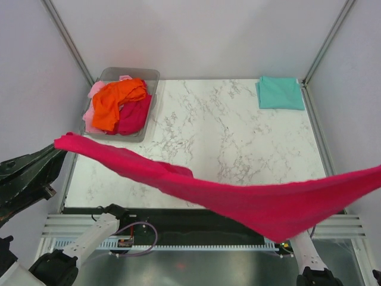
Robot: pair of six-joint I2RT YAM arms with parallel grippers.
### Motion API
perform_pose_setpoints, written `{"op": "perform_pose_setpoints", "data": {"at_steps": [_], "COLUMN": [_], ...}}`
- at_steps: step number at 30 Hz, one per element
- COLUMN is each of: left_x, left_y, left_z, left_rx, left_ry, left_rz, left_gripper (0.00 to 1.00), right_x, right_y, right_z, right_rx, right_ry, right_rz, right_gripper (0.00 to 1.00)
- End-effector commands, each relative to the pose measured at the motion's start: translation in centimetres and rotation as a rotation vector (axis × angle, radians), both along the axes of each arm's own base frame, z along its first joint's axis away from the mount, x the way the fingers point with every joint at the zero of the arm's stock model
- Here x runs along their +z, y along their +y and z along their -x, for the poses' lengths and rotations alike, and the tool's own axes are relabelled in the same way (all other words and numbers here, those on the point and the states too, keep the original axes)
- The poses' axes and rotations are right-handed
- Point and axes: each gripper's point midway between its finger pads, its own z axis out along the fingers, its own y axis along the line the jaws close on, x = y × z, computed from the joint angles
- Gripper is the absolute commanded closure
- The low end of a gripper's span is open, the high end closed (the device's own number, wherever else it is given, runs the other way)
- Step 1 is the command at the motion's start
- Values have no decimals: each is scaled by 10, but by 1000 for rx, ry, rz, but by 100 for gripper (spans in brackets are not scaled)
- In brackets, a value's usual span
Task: Fold and stack the t-shirts
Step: Flatten the tshirt out
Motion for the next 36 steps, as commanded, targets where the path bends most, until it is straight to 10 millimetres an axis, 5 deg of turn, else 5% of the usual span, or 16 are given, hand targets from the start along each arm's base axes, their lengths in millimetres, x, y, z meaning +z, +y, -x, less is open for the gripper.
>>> {"op": "perform_pose_setpoints", "data": {"at_steps": [1,5,8,11,12,14,17,18,19,21,22,23,25,27,32,36], "left_x": [13,10,-19,-78,-116,-155,-250,-263,-318,-337,-358,-397,-409,-421,-405,-410], "left_y": [-15,-29,-48,-73,-82,-88,-98,-94,-99,-100,-101,-103,-102,-101,-97,-127], "left_z": [-25,-99,-188,-283,-330,-372,-457,-476,-507,-535,-548,-563,-575,-577,-567,-518], "left_rx": [4,109,206,256,250,227,225,251,236,222,213,209,236,256,325,294], "left_ry": [-79,30,152,300,384,465,638,650,742,785,832,919,946,980,1028,1114], "left_rz": [-69,-128,-202,-331,-391,-445,-544,-561,-601,-571,-566,-559,-543,-540,-464,-440], "left_gripper": [98,98,98,98,98,98,98,98,86,68,36,26,1,0,0,0], "right_x": [1,-16,-61,-127,-174,-203,-283,-319,-333,-372,-379,-384,-396,-399,-396,-403], "right_y": [-25,-34,-44,-49,-51,-52,-54,-54,-52,-48,-47,-47,-43,-40,-24,1], "right_z": [-42,-122,-209,-293,-325,-359,-410,-426,-437,-454,-458,-463,-471,-469,-459,-443], "right_rx": [-97,-133,-167,-176,-173,-172,-172,-162,-151,-123,-120,-114,-82,-65,4,105], "right_ry": [97,300,521,705,814,838,991,1068,1080,1150,1162,1164,1175,1173,1156,1157], "right_rz": [-26,2,0,-4,-3,-14,-25,-30,-30,-29,-29,-28,-11,5,16,2], "right_gripper": [100,100,100,100,100,100,100,100,99,83,54,36,11,2,2,2]}}
